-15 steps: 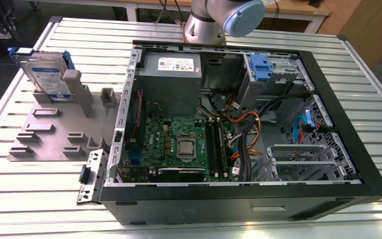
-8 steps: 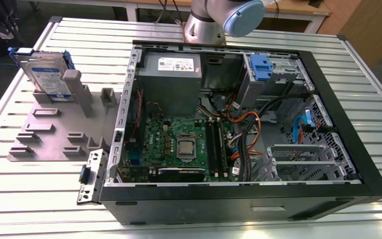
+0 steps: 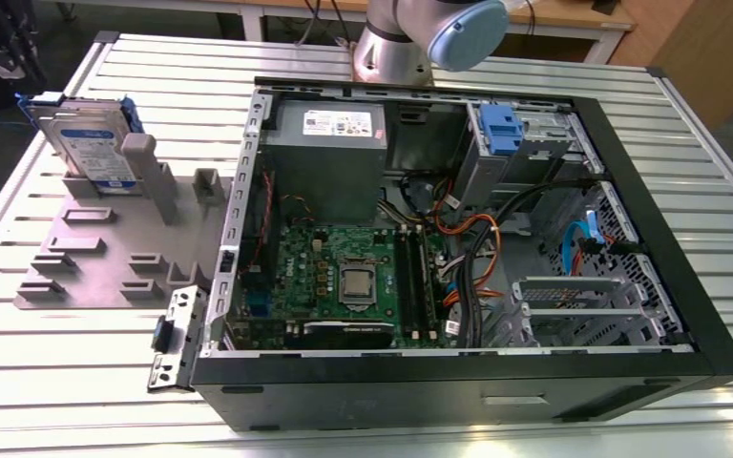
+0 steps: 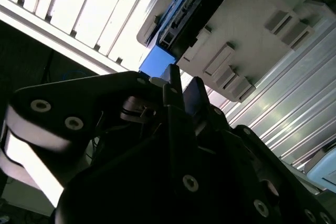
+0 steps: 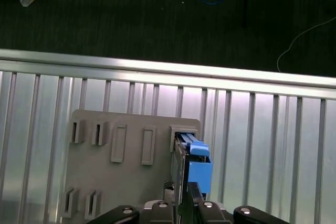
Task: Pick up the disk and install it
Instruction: 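Pick up the disk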
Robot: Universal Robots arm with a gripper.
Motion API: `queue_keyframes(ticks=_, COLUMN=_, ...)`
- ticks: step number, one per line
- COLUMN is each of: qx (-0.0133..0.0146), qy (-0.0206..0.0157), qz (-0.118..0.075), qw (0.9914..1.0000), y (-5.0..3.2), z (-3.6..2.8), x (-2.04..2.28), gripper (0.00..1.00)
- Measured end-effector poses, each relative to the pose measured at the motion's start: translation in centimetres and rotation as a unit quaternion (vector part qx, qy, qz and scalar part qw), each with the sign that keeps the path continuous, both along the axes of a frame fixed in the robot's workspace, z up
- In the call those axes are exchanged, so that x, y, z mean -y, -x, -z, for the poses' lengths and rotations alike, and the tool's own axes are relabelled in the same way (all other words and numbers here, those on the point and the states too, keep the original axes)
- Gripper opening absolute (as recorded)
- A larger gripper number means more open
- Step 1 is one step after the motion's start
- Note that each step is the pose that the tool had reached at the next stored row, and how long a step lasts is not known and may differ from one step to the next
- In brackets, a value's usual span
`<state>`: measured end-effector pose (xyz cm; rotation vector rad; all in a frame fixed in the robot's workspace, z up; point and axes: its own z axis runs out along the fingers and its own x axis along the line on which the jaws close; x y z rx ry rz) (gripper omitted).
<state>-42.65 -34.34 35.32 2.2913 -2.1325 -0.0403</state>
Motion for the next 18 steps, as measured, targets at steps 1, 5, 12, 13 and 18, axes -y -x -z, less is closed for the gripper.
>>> queue_keyframes(ticks=1, qx=0.0, qy=0.0, qz=0.0, qw=1.0, y=0.0, z=0.0, x=0.0, gripper=0.25)
queue_keyframes(ticks=5, qx=0.0001, qy=0.0, qz=0.0, qw=1.0, y=0.01, z=0.27, x=-0.13, gripper=0.42)
queue_keyframes(ticks=12, qx=0.0164, qy=0.0, qz=0.0, qw=0.99987, y=1.45, z=0.87, x=-0.56, gripper=0.49)
queue_keyframes(ticks=13, qx=0.0186, qy=-0.0001, qz=0.001, qw=0.99983, y=1.51, z=0.96, x=-0.61, gripper=0.49)
queue_keyframes(ticks=18, qx=0.0197, qy=0.0005, qz=0.027, qw=0.99944, y=1.5, z=1.35, x=-0.62, gripper=0.49)
